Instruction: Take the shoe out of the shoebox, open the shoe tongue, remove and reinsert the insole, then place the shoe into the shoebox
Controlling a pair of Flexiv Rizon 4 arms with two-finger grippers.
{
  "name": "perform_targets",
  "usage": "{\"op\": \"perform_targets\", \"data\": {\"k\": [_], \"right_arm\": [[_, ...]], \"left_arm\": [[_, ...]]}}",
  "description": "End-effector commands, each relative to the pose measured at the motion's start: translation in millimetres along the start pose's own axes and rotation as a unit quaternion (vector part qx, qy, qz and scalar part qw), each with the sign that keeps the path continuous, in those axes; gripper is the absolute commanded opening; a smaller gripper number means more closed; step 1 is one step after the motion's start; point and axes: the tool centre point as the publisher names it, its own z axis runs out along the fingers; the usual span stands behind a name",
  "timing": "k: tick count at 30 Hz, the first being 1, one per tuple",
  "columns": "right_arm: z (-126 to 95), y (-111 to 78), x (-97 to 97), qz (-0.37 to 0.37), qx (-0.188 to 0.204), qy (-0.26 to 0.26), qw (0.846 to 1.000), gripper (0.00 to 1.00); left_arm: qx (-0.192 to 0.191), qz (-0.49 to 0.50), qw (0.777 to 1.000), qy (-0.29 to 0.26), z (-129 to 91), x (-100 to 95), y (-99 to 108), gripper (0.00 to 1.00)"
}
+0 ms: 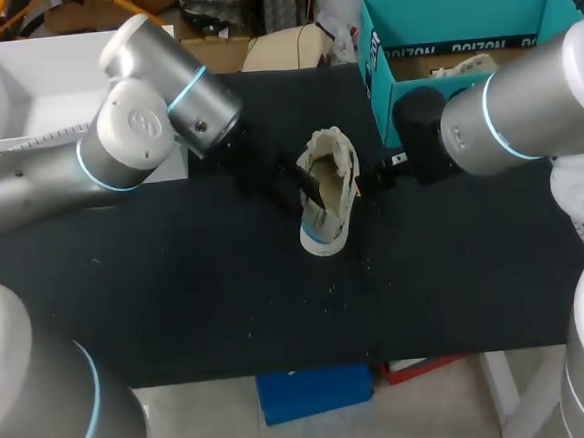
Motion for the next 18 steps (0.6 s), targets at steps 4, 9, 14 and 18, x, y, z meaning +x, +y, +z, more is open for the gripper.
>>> {"op": "perform_targets", "data": {"k": [4,9,14,18], "right_arm": [[0,0.3,1.1,0.0,0.0,-0.001,1.0,1.0],[0,0.3,1.1,0.0,0.0,-0.001,1.0,1.0],[0,0.3,1.1,0.0,0.0,-0.001,1.0,1.0],[0,0.3,1.1,0.0,0.0,-0.001,1.0,1.0]], "left_arm": [[-0.007,-0.009,1.0,0.006,2,3.6,-10,0.0],[-0.012,-0.018,1.0,0.003,4,8.3,0,0.0],[-0.018,-0.025,0.999,-0.01,8,13.5,13,0.0],[-0.025,-0.027,0.999,-0.019,11,13.0,26,0.0]]}}
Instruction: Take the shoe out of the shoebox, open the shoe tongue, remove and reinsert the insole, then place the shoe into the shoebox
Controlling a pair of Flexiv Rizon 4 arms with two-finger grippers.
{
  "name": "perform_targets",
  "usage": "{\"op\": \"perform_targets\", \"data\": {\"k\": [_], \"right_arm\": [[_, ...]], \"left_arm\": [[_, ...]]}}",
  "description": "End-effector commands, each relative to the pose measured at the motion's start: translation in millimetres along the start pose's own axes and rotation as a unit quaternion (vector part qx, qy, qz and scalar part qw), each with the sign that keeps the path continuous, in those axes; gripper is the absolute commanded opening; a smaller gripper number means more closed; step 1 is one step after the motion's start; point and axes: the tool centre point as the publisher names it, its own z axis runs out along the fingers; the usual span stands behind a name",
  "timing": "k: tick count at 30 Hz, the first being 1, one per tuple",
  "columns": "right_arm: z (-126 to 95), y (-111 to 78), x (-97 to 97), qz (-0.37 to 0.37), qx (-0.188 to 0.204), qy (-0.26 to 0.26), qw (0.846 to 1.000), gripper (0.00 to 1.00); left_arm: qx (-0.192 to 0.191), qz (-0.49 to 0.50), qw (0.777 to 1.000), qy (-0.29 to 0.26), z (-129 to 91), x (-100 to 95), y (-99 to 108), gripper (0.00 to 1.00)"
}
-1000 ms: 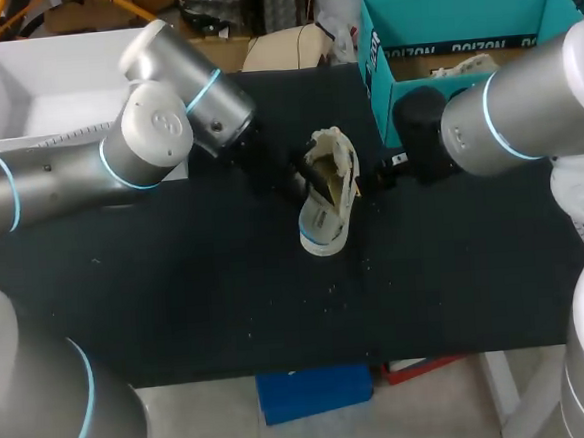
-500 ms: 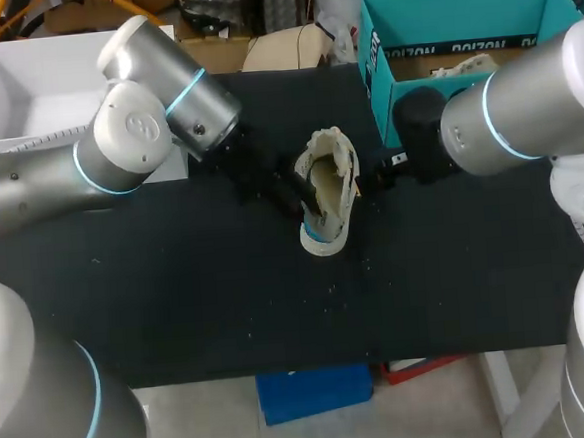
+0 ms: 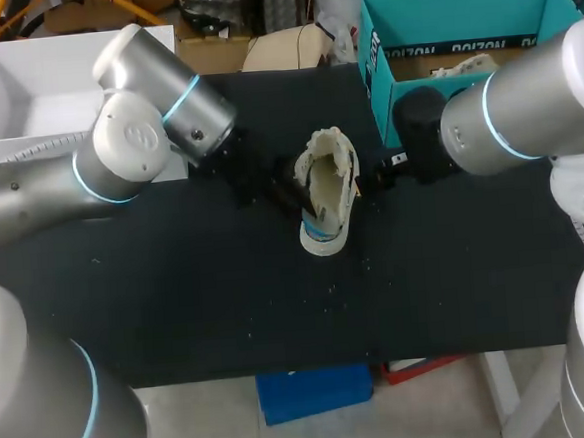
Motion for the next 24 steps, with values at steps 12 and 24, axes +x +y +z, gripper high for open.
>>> {"op": "perform_targets", "data": {"k": [12,24], "right_arm": [[0,0.2,1.0,0.0,0.0,-0.001,1.0,1.0],[0,0.2,1.0,0.0,0.0,-0.001,1.0,1.0]], "left_arm": [[-0.039,-0.005,0.999,-0.021,10,-5.5,40,0.0],[-0.1,-0.008,0.995,0.026,17,-5.1,50,0.0]]}}
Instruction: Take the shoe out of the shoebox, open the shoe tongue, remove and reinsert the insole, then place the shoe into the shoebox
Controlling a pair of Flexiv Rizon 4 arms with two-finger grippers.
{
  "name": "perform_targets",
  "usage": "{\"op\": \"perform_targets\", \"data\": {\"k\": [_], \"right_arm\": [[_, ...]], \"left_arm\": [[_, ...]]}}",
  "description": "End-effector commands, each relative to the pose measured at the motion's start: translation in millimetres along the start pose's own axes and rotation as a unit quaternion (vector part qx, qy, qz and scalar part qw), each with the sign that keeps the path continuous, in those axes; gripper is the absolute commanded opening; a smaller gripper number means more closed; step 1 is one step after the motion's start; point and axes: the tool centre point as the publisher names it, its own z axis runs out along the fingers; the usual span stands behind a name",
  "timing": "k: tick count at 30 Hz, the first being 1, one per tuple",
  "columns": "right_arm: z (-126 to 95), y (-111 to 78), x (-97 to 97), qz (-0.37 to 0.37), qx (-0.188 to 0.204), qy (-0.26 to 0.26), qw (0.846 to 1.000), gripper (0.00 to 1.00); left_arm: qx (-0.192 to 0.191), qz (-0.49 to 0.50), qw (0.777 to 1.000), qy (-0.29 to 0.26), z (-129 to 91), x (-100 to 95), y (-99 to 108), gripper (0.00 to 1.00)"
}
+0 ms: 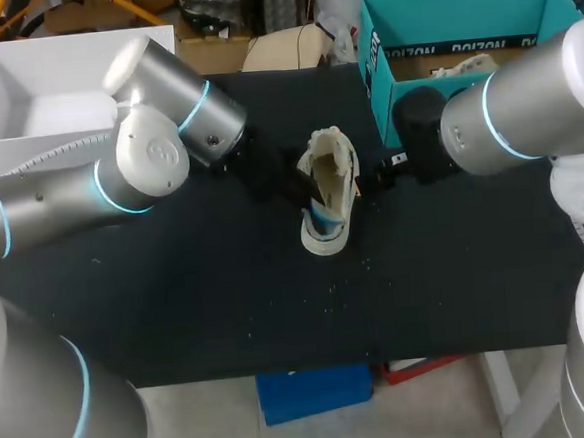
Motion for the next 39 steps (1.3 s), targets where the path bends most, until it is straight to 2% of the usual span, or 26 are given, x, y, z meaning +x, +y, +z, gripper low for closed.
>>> {"op": "perform_targets", "data": {"k": [1,2,4,6,11,12,13,14,16,18,20,24,27,29,32,39], "right_arm": [[0,0.2,0.9,0.0,0.0,-0.001,1.0,1.0],[0,0.2,0.9,0.0,0.0,-0.001,1.0,1.0],[0,0.2,0.9,0.0,0.0,-0.001,1.0,1.0],[0,0.2,0.9,0.0,0.0,-0.001,1.0,1.0],[0,0.2,0.9,0.0,0.0,-0.001,1.0,1.0],[0,0.2,0.9,0.0,0.0,-0.001,1.0,1.0],[0,0.2,0.9,0.0,0.0,-0.001,1.0,1.0],[0,0.2,0.9,0.0,0.0,-0.001,1.0,1.0],[0,0.2,0.9,0.0,0.0,-0.001,1.0,1.0],[0,0.2,0.9,0.0,0.0,-0.001,1.0,1.0],[0,0.2,0.9,0.0,0.0,-0.001,1.0,1.0],[0,0.2,0.9,0.0,0.0,-0.001,1.0,1.0],[0,0.2,0.9,0.0,0.0,-0.001,1.0,1.0],[0,0.2,0.9,0.0,0.0,-0.001,1.0,1.0],[0,0.2,0.9,0.0,0.0,-0.001,1.0,1.0],[0,0.2,0.9,0.0,0.0,-0.001,1.0,1.0]], "left_arm": [[-0.015,-0.001,1.0,0.022,3,-4.1,-3,0.0],[-0.015,0.002,0.999,0.028,3,-3.7,-3,0.21],[-0.016,0.009,0.999,0.037,2,-3.2,-4,0.22],[-0.016,0.017,0.998,0.059,2,-1.4,-7,0.31],[-0.013,0.019,0.996,0.083,-4,5.0,-11,0.38],[-0.014,0.02,0.996,0.084,-6,5.8,-12,0.43],[-0.014,0.019,0.996,0.085,-9,6.5,-13,0.53],[-0.014,0.019,0.996,0.086,-12,6.7,-14,0.7],[-0.017,0.015,0.997,0.078,-19,5.5,-15,0.72],[-0.021,0.014,0.997,0.073,-24,4.7,-15,0.67],[-0.022,0.012,0.997,0.071,-25,4.5,-15,0.47],[-0.021,0.011,0.997,0.07,-27,0.5,-19,0.38],[-0.024,0.02,0.997,0.072,-31,-4.9,-21,0.13],[-0.022,0.026,0.996,0.085,-33,-7.7,-23,0.07],[-0.018,0.035,0.993,0.109,-34,-9.8,-24,0.0],[0.005,0.027,0.988,0.153,-24,3.1,-25,0.0]]}}
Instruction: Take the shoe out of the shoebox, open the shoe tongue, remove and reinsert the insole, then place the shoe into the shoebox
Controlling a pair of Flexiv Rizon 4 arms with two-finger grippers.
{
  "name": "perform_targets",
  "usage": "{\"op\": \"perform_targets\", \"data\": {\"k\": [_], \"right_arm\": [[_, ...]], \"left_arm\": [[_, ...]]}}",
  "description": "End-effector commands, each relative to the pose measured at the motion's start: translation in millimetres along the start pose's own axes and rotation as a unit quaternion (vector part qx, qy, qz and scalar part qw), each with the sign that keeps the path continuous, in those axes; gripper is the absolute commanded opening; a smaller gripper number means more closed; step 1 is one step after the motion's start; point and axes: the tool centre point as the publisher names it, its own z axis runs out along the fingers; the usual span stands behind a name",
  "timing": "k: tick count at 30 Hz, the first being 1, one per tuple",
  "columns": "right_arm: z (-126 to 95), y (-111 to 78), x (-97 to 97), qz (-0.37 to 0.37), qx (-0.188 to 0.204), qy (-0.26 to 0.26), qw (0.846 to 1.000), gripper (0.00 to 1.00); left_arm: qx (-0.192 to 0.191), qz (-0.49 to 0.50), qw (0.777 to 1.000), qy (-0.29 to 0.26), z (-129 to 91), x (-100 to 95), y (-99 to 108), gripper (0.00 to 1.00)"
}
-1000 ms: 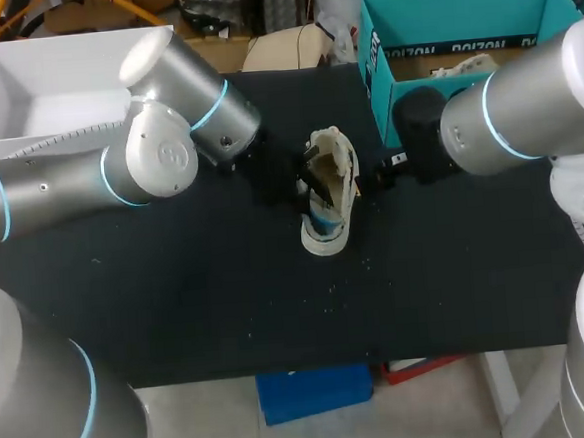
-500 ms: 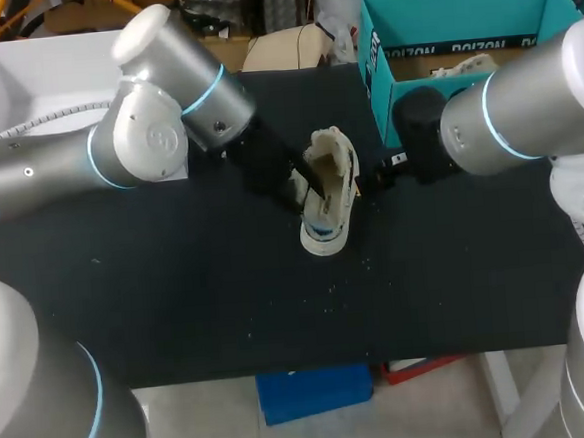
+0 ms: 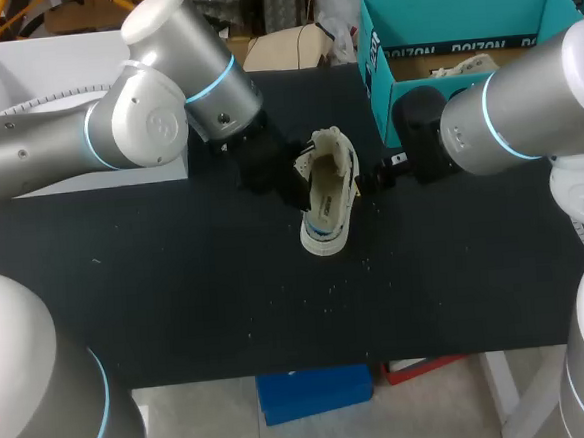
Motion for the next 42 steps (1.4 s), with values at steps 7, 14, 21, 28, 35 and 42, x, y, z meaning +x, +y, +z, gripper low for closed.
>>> {"op": "perform_targets", "data": {"k": [7,14,21,28,35,42], "right_arm": [[0,0.2,1.0,0.0,0.0,-0.001,1.0,1.0],[0,0.2,1.0,0.0,0.0,-0.001,1.0,1.0],[0,0.2,1.0,0.0,0.0,-0.001,1.0,1.0],[0,0.2,1.0,0.0,0.0,-0.001,1.0,1.0],[0,0.2,1.0,0.0,0.0,-0.001,1.0,1.0],[0,0.2,1.0,0.0,0.0,-0.001,1.0,1.0]], "left_arm": [[0.012,-0.009,0.998,0.054,25,6.0,9,0.0],[0.017,-0.001,0.997,0.069,42,5.0,16,0.0],[0.038,0.021,0.993,0.112,58,3.6,13,0.0],[0.026,0.025,0.996,0.087,24,-6.6,8,0.0],[-0.03,-0.007,1.0,0.007,-42,-24.5,21,0.0],[-0.122,-0.067,0.983,-0.119,-99,-41.1,61,0.0]]}}
